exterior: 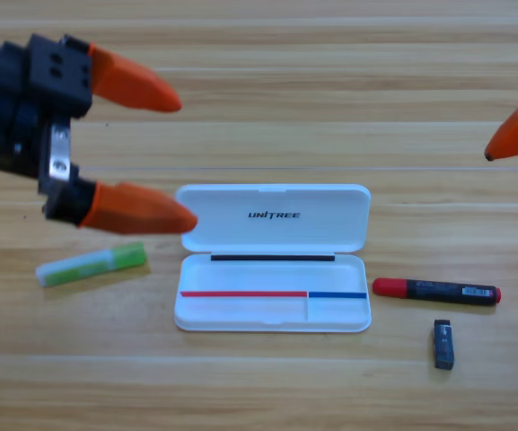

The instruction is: Clean up eraser and pencils

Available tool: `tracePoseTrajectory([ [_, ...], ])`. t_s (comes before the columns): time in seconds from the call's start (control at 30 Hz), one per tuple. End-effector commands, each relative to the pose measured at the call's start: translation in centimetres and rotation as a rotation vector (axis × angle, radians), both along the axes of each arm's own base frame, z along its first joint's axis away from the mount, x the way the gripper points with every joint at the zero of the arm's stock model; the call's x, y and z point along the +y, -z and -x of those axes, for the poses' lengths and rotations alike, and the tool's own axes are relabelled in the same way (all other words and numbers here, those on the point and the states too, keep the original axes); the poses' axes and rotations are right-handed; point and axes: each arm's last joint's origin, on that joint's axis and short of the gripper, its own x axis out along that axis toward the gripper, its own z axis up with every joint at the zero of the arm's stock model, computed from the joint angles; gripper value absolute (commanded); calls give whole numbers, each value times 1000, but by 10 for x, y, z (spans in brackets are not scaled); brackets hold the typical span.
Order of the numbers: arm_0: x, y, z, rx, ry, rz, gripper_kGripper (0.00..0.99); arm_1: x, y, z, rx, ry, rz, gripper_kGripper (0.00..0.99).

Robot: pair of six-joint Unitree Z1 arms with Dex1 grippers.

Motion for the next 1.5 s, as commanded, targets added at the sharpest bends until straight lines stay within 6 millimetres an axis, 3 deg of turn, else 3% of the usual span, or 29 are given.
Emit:
tracePoseTrajectory([
  [0.03,-5,-11,1,-16,38,-22,986,15,15,-7,25,-25,32,985],
  [0.43,-5,-19,-2,-33,21,-86,986,2,17,3,92,92,52,985],
  [0.63,-12,-25,-22,-134,-62,-299,986,-4,31,-2,162,360,164,983],
  [0.77,-16,-18,-36,-176,-123,-446,986,2,48,-22,244,702,281,983],
  [0.9,-10,-11,-66,-127,-196,-546,986,7,64,-33,294,855,365,983],
  [1.03,-2,8,-89,-80,-237,-633,985,20,92,-44,337,919,479,983],
  [1.3,12,79,-139,115,-249,-807,960,61,144,-67,523,1201,569,989],
  [1.5,16,113,-159,212,-208,-859,942,84,171,-77,537,1232,597,988],
])
